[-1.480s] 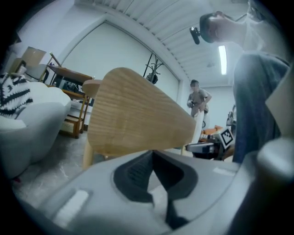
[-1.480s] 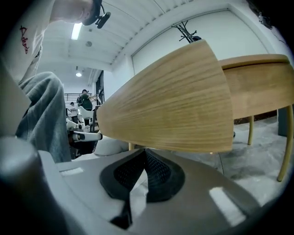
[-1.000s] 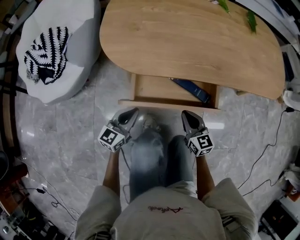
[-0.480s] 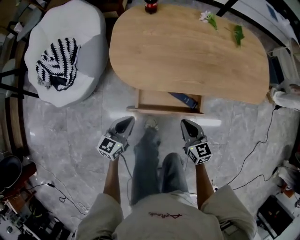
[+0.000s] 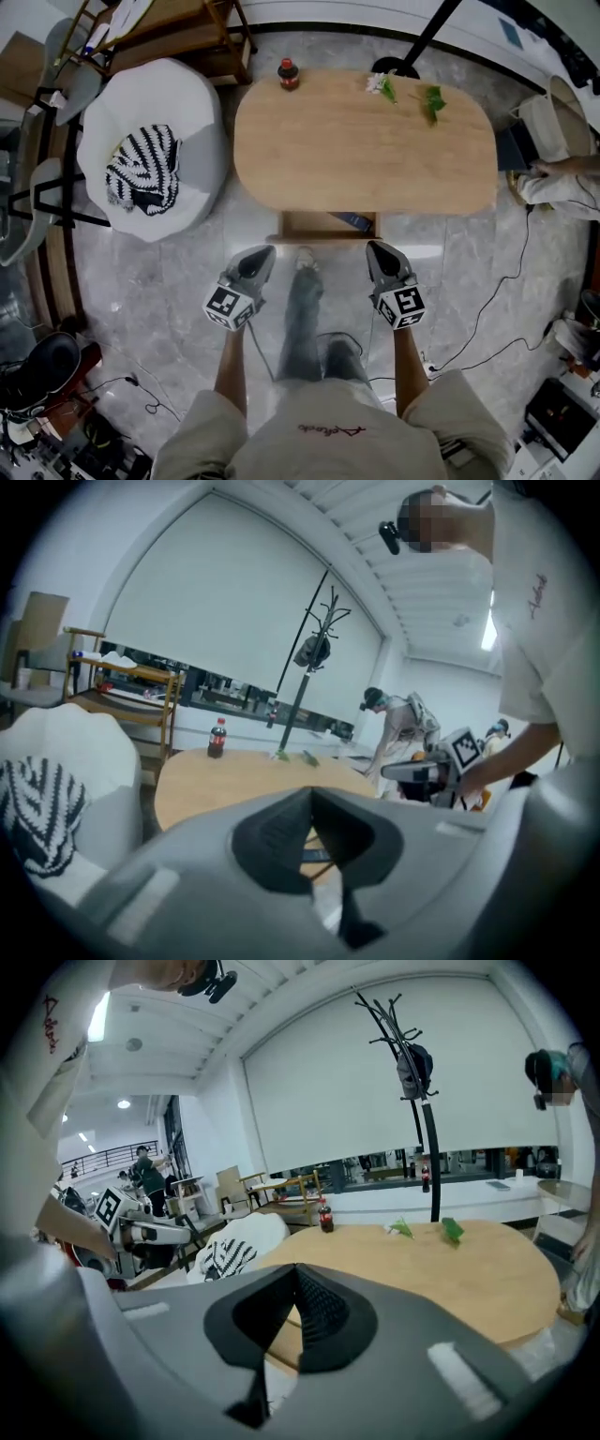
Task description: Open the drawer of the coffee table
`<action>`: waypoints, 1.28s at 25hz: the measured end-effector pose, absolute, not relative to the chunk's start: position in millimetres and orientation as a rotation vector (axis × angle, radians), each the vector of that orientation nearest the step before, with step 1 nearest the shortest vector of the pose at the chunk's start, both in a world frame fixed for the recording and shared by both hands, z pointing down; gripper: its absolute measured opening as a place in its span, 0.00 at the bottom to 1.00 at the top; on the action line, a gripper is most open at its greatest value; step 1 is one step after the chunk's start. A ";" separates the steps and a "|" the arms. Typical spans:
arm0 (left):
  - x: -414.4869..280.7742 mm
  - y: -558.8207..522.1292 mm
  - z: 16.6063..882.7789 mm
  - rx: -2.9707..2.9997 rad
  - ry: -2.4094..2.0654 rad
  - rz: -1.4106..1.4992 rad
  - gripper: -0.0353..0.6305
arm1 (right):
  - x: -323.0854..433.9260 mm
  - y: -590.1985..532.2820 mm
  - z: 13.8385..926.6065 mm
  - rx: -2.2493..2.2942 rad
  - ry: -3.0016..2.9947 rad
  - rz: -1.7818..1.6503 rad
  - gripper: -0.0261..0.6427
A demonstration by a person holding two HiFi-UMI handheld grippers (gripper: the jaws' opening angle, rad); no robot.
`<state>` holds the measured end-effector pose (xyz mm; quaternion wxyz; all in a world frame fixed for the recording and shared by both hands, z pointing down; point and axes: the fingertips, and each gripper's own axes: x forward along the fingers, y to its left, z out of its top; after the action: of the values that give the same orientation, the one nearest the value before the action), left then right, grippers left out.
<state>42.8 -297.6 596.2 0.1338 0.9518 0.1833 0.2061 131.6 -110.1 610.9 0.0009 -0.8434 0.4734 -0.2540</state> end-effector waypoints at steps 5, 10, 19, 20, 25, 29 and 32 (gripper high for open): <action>73.3 -304.0 515.6 2.778 0.558 0.559 0.05 | 164.6 -118.7 521.5 -2.706 1.463 -0.735 0.05; 112.3 -315.2 438.7 2.827 0.580 0.500 0.06 | 205.3 -139.1 438.2 -2.747 1.461 -0.640 0.05; 157.0 -348.6 334.4 2.861 0.592 0.391 0.05 | 247.4 -191.4 323.0 -2.779 1.474 -0.468 0.05; 160.1 -350.2 323.8 2.864 0.594 0.374 0.05 | 249.7 -194.7 313.2 -2.779 1.476 -0.455 0.04; 184.6 -360.0 266.2 2.922 0.634 0.279 0.05 | 264.1 -207.3 270.3 -2.809 1.496 -0.388 0.04; 187.7 -366.5 242.6 2.962 0.605 0.242 0.05 | 261.5 -209.8 255.7 -2.823 1.502 -0.345 0.05; 192.0 -363.1 228.9 2.969 0.606 0.220 0.05 | 262.5 -210.7 243.0 -2.839 1.519 -0.302 0.05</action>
<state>192.0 -363.1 228.9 0.0518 0.9759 0.1992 0.0724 262.5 -210.7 243.0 -0.0463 -0.8769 0.4693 -0.0933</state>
